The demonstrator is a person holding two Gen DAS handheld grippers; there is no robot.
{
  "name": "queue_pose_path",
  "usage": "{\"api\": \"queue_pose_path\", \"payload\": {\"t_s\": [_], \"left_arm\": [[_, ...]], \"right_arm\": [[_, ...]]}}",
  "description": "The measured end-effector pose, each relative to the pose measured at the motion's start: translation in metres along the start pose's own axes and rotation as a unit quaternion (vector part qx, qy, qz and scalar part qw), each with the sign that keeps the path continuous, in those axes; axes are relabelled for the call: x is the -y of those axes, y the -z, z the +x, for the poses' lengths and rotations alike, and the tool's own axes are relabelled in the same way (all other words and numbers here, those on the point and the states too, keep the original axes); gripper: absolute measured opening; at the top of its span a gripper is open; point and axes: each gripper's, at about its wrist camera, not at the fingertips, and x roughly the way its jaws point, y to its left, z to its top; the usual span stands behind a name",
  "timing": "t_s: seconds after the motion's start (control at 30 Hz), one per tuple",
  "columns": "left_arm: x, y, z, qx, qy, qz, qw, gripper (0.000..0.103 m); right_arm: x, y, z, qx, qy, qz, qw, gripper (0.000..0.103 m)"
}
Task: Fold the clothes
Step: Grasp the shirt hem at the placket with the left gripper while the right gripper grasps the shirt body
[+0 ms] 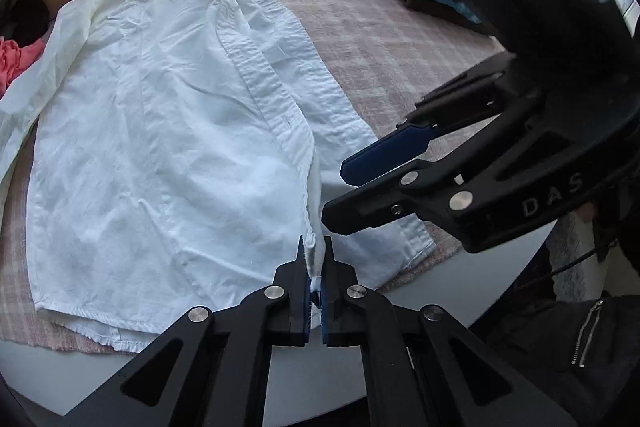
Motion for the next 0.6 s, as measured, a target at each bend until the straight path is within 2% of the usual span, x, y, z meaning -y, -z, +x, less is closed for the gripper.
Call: {"api": "queue_pose_path", "payload": {"t_s": [0.13,0.23,0.33,0.4,0.5,0.6], "left_arm": [[-0.002,-0.012,-0.052,0.06,0.024,-0.009,0.9979,0.002],[-0.004,-0.017,-0.09,0.096,0.017,-0.01,0.9951,0.002],[-0.011,-0.022,-0.12,0.125,0.012,-0.018,0.992,0.002],[-0.017,-0.023,-0.127,0.129,0.007,-0.026,0.9913,0.002],[-0.022,-0.022,-0.123,0.121,0.005,-0.038,0.992,0.002],[-0.023,-0.019,-0.119,0.113,-0.001,-0.046,0.9926,0.002]], "right_arm": [[0.015,-0.008,-0.013,0.022,0.014,0.014,1.0,0.036],[0.038,-0.032,-0.032,0.059,0.03,0.042,0.997,0.036],[0.062,-0.082,-0.046,0.092,0.108,0.033,0.989,0.042],[0.078,-0.115,-0.054,0.114,0.158,0.027,0.981,0.042],[0.109,-0.167,-0.053,0.122,0.186,0.029,0.975,0.042],[0.129,-0.21,-0.044,0.1,0.225,0.019,0.969,0.042]]}}
